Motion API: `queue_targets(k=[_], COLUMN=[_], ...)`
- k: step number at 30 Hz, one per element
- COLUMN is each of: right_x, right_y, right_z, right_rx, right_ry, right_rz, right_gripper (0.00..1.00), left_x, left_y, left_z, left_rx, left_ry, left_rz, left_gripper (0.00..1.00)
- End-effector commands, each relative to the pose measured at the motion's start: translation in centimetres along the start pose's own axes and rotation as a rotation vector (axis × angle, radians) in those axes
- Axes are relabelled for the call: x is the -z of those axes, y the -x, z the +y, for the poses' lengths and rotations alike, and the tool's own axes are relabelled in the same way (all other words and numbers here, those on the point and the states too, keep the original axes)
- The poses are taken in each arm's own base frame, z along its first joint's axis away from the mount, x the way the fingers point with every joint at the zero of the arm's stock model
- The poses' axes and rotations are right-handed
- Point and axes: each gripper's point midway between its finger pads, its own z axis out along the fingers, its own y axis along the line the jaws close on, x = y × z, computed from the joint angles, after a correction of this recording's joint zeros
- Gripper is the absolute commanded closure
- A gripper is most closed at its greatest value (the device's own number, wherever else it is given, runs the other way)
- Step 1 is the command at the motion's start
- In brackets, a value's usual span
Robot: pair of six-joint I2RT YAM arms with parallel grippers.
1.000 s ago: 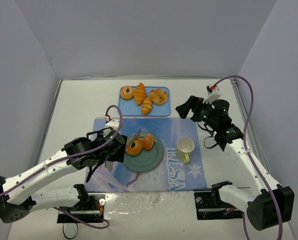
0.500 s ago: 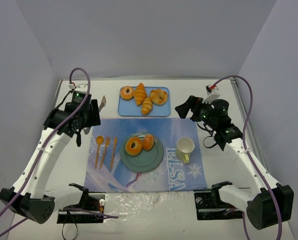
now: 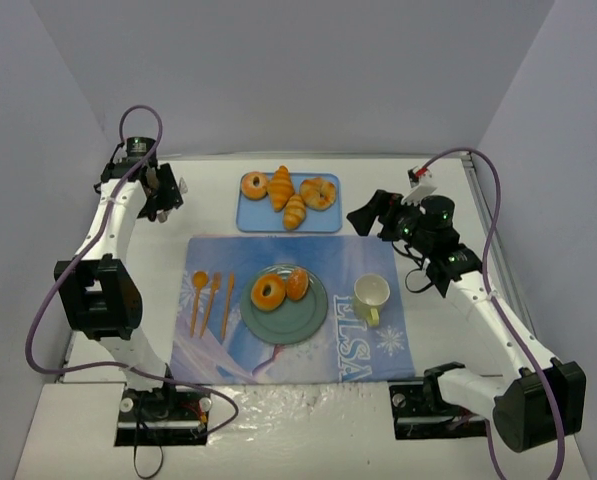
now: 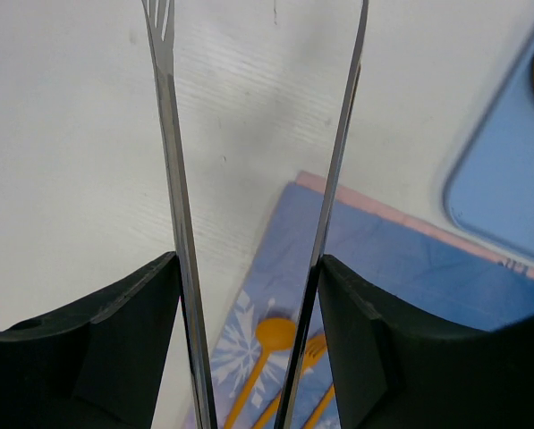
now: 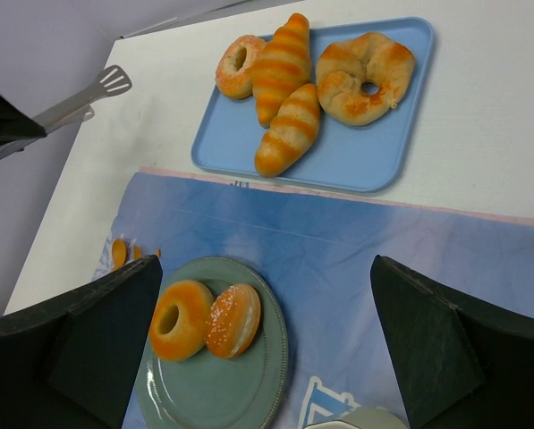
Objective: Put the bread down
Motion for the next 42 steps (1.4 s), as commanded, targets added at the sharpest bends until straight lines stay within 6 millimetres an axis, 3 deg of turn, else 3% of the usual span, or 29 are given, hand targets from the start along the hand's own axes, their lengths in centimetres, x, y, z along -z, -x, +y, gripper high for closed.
queue_targets(k=[1, 4, 11, 23, 28, 35, 39, 42], right_x=[0.1, 0.0, -0.1, 0.1, 0.1, 0.1, 0.2, 0.2], right_y=[4.0, 4.0, 3.6, 2.7, 2.7, 2.7, 2.9, 2.9], right_z=[2.7, 2.6, 2.4, 2.2, 2.1, 2.1, 2.1, 2.1], right_rx=[0.054, 0.051, 0.045, 0.058, 0.055, 0.055, 0.058, 0.058], right_ry=[0.086, 0.083, 0.083, 0.077, 0.074, 0.074, 0.072, 0.069], right_rz=[-0.110, -0.107, -0.098, -0.079, -0.078, -0.078, -0.079, -0.080], right_gripper=[0.00, 0.00, 0.00, 0.00, 0.00, 0.00, 0.00, 0.00], left_x=[-0.6, -2.7, -7.5, -13.3, -14.3, -13.9, -12.7, -10.7], left_y=[5.4, 6.5, 6.7, 3.0, 1.9, 1.9, 2.6, 3.8], left_z=[0.0, 0.6, 1.1, 2.7, 2.6, 2.3, 2.1, 1.7], left_rx=[0.050, 0.069, 0.090, 0.120, 0.130, 0.132, 0.132, 0.125], left_ry=[-0.026, -0.008, 0.000, 0.047, 0.037, 0.025, 0.017, 0.013], left_rz=[-0.115, -0.093, -0.021, 0.123, 0.148, 0.142, 0.122, 0.079], left_gripper=[0.44, 0.44, 0.44, 0.41, 0.37, 0.27, 0.27, 0.27])
